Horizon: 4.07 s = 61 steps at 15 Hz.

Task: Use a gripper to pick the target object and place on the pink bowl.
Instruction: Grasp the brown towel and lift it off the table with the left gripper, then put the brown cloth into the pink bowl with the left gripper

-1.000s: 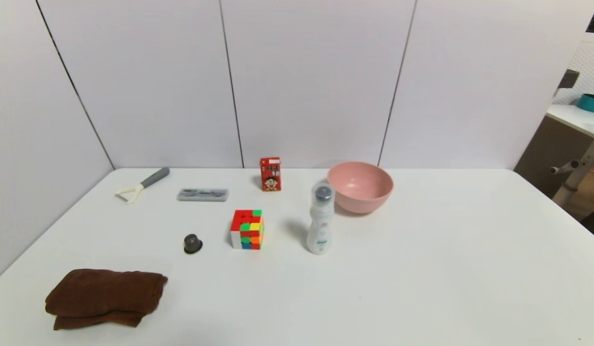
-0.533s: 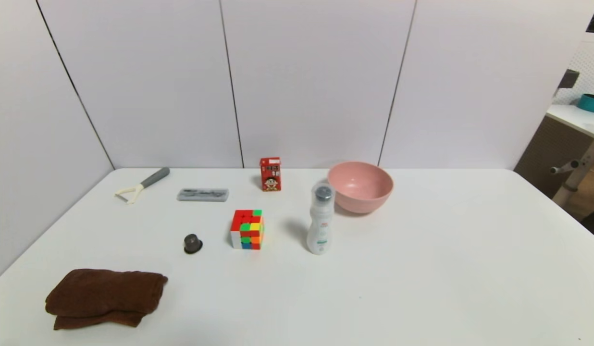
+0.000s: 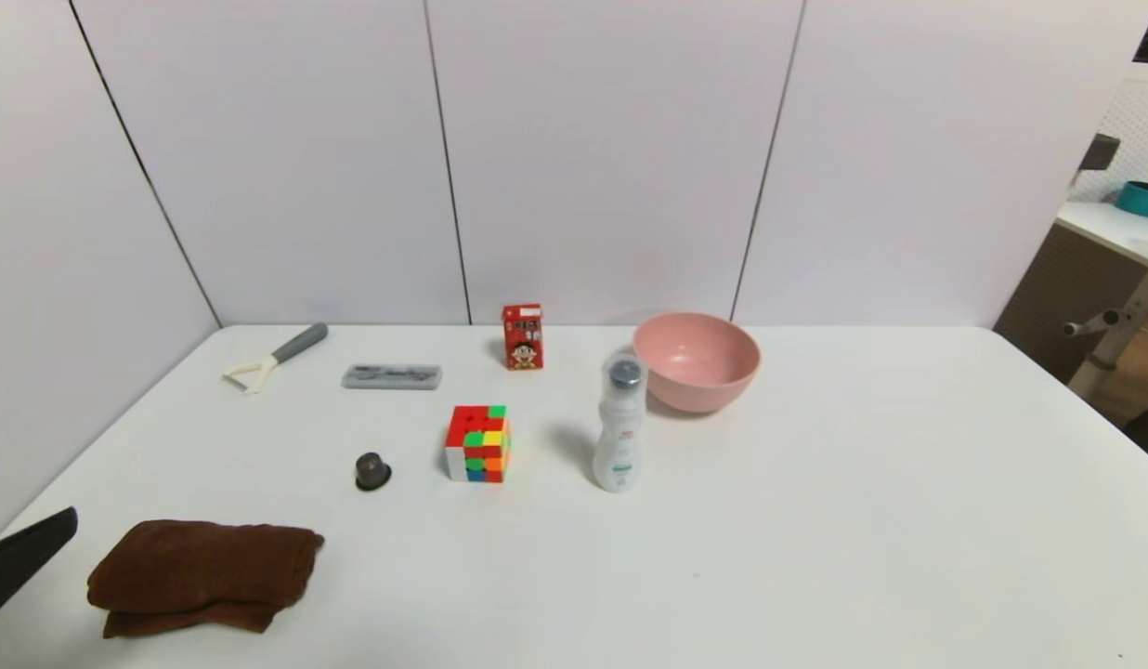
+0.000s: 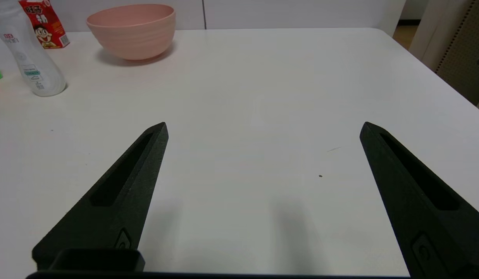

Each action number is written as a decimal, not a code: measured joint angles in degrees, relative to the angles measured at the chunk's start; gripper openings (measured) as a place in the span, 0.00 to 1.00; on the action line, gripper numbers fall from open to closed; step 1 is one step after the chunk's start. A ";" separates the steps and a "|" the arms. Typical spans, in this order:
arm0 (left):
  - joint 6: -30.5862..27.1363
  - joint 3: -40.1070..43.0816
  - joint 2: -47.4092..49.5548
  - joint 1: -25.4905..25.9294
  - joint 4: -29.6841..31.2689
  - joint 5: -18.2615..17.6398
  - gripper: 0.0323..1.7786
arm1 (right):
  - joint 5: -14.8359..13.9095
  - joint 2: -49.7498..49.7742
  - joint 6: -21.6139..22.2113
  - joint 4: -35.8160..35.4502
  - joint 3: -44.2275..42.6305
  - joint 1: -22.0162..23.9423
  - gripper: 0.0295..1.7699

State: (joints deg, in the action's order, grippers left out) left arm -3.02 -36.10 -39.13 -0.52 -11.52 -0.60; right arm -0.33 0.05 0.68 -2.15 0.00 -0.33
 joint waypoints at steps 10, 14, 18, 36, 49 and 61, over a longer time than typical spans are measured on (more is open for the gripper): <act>-19.25 -19.05 -25.92 2.80 -17.94 -4.89 0.95 | 0.00 0.00 0.00 -0.02 0.00 -0.02 0.97; -33.46 -20.48 -31.45 7.08 -23.83 -13.02 0.95 | -0.02 0.00 0.00 -0.02 0.00 0.00 0.97; -52.59 -22.83 -37.60 11.87 -30.37 -20.18 0.95 | 0.00 0.00 0.00 -0.02 0.00 0.00 0.97; -83.31 -24.91 -55.95 14.71 -35.22 -22.49 0.95 | -0.02 0.00 0.00 -0.02 0.00 0.00 0.97; -84.21 -24.82 -61.06 12.73 -32.50 -22.03 0.87 | 0.00 0.00 0.00 -0.05 0.00 -0.02 0.97; -84.04 -24.98 -60.73 11.52 -32.52 -21.97 0.22 | -0.02 0.00 0.00 -0.02 0.00 -0.02 0.97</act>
State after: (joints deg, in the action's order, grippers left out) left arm -87.07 -61.07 -99.87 11.00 -44.04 -22.56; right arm -0.35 0.05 0.68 -2.17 0.00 -0.35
